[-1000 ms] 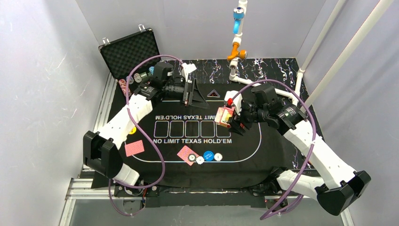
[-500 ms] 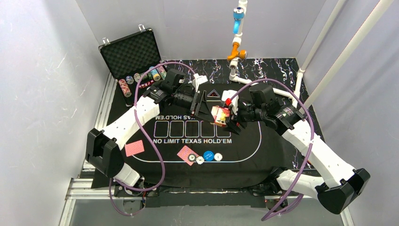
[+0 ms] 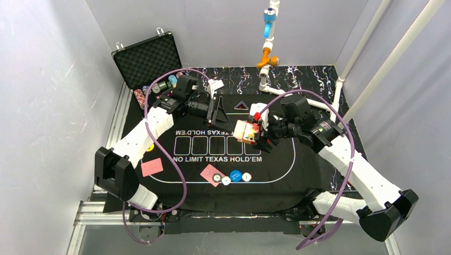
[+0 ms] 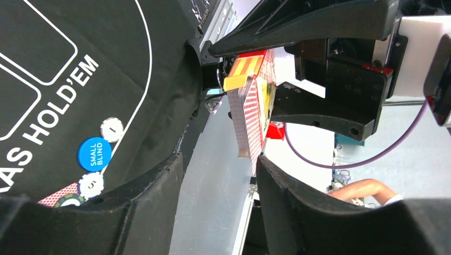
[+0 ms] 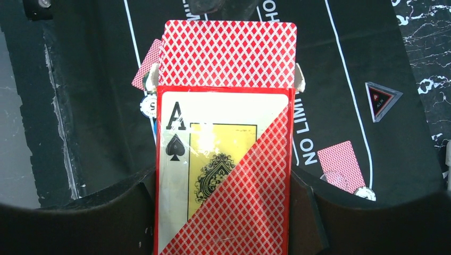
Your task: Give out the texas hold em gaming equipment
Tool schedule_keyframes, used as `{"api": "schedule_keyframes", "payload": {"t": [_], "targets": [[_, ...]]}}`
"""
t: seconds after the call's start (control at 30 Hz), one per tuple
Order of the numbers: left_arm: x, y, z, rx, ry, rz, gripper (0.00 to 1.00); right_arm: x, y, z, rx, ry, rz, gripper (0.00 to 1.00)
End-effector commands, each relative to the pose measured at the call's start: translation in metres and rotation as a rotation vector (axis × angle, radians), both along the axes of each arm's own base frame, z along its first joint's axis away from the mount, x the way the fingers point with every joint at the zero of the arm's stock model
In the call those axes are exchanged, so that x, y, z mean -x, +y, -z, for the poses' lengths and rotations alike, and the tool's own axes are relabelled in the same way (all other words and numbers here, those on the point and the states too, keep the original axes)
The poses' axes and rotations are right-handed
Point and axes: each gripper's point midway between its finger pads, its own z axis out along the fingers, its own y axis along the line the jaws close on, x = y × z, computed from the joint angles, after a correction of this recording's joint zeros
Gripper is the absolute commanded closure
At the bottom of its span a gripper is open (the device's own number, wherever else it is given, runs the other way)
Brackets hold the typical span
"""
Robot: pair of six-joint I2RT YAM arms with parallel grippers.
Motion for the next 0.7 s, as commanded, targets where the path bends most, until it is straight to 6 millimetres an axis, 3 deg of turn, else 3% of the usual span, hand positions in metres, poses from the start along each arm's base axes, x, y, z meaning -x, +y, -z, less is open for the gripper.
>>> {"api": "schedule_keyframes", "payload": {"t": [0.0,0.13,0.27,0.37,0.5,0.67], "targets": [[0.01,0.002,-0.025,0.076,-0.058,0.016,0.41,-0.001,0.01,-0.018,-0.057,-0.057,-0.039,0.99],[0.004,-0.006,-0.019,0.056,-0.041,0.002,0.34,-0.003,0.014,-0.019,-0.061,-0.053,-0.034,0.99],[0.005,-0.019,-0.008,0.021,-0.036,0.005,0.35,-0.004,0.017,-0.022,-0.068,-0.059,-0.036,0.99],[0.007,-0.021,-0.001,-0.003,-0.025,0.009,0.47,-0.004,0.019,-0.026,-0.079,-0.064,-0.031,0.99],[0.005,-0.008,0.006,-0.017,0.045,-0.004,0.65,-0.001,0.018,-0.03,-0.101,-0.064,-0.024,0.99],[0.005,0.003,0.001,0.01,0.058,-0.016,0.74,0.002,0.016,-0.025,-0.092,-0.056,-0.026,0.99]]}}
